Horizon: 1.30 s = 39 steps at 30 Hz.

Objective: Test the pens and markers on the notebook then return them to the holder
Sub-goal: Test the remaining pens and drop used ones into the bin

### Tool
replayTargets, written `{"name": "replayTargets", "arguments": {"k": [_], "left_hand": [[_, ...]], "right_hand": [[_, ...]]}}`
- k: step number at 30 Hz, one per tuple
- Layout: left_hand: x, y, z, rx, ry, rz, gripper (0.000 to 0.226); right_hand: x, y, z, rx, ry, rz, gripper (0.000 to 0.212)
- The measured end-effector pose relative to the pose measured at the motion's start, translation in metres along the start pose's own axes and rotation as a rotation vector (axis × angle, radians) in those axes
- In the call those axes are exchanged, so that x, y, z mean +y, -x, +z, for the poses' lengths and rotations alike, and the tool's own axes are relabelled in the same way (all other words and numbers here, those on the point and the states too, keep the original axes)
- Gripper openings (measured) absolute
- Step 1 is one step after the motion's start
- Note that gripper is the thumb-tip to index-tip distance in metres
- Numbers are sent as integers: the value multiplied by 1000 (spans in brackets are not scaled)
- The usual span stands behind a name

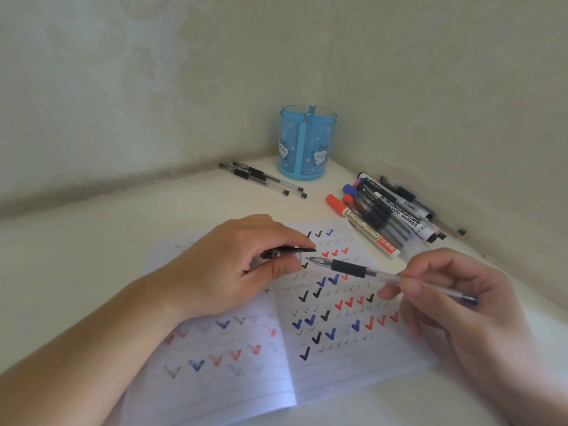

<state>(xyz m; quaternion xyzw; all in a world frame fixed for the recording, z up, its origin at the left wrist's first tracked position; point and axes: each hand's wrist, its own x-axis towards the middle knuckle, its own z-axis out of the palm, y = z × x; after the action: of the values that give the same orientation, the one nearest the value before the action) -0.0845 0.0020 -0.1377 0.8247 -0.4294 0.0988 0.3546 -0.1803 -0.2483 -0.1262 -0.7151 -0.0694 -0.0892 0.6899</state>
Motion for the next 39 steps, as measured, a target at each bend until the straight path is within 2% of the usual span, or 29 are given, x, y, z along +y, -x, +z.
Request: {"name": "replayTargets", "arguments": {"k": [4, 10, 14, 21, 29, 31, 34, 37, 39], "left_hand": [[3, -1, 1, -6, 11, 28, 27], [8, -1, 2, -19, 154, 13, 28], [11, -2, 9, -60, 92, 50, 28], [23, -2, 10, -50, 77, 73, 34], [27, -3, 13, -59, 141, 20, 27], [25, -3, 14, -55, 169, 11, 26], [19, -3, 17, 2, 238, -23, 25], [17, -4, 16, 31, 256, -39, 27], [17, -4, 11, 41, 268, -63, 40]], "right_hand": [[2, 0, 0, -41, 51, -1, 50], [6, -2, 0, -10, 98, -18, 47], [5, 1, 8, -22, 143, -45, 6], [9, 2, 8, -51, 156, -133, 9], [18, 3, 3, -113, 209, -269, 12], [17, 5, 5, -108, 304, -311, 7], [17, 6, 5, 2, 489, -335, 23], [14, 4, 4, 216, 943, -447, 21], [13, 2, 1, 374, 1202, -493, 17]]}}
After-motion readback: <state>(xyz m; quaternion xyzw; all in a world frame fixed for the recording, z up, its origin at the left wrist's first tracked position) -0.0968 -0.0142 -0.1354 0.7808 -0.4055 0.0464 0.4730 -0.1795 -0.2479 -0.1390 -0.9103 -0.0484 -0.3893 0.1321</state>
